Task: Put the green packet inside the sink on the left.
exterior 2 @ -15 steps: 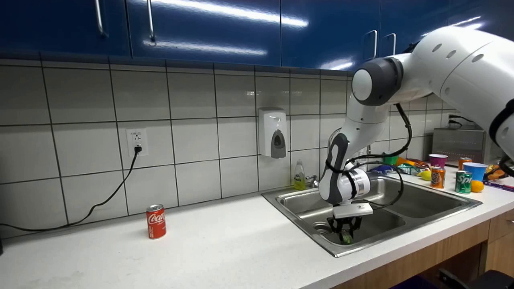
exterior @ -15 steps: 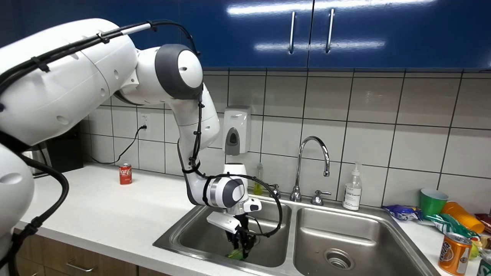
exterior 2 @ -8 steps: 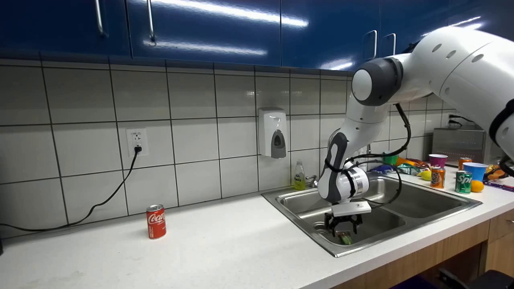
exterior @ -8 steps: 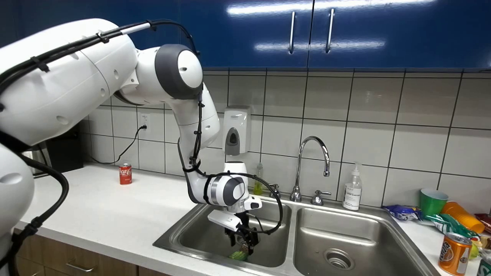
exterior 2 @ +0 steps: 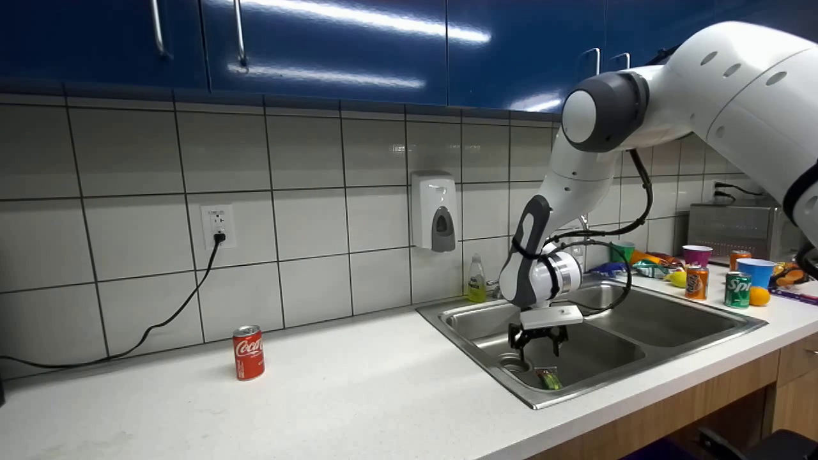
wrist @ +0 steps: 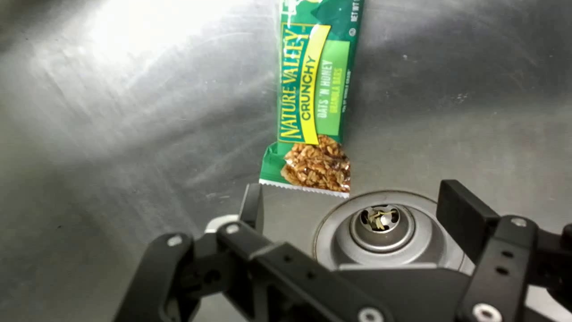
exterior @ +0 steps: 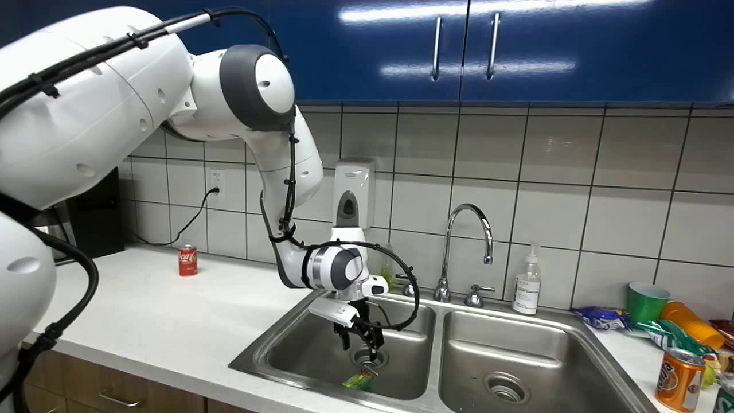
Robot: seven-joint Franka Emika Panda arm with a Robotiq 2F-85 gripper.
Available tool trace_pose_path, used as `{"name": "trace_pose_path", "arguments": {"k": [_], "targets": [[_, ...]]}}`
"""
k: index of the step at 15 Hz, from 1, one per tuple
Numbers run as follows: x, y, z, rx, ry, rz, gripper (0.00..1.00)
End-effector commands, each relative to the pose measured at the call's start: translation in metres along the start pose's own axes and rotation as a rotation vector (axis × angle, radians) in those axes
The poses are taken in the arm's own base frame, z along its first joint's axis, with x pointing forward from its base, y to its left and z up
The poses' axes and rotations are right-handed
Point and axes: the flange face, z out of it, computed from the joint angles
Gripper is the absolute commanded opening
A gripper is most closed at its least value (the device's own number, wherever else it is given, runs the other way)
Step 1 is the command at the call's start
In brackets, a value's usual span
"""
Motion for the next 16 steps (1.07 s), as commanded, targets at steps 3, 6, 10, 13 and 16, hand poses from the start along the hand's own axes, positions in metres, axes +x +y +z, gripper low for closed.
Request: {"name": "trace_pose_path", "arguments": {"k": [3, 6, 10, 13, 16], "targets": [[-0.023, -0.004, -0.05, -0.004, -0.049, -0.082, 1.0], [-0.035, -0.008, -0.074, -0.005, -0.062, -0.124, 1.0], [-0.053, -0.014, -0.104, -0.009, -0.074, -0.179, 1.0], [-0.07, -0.023, -0.123, -0.015, -0.077, -0.226, 1.0], [-0.094, -0.038, -0.139, -0.016, -0.082, -0.288, 1.0]]}}
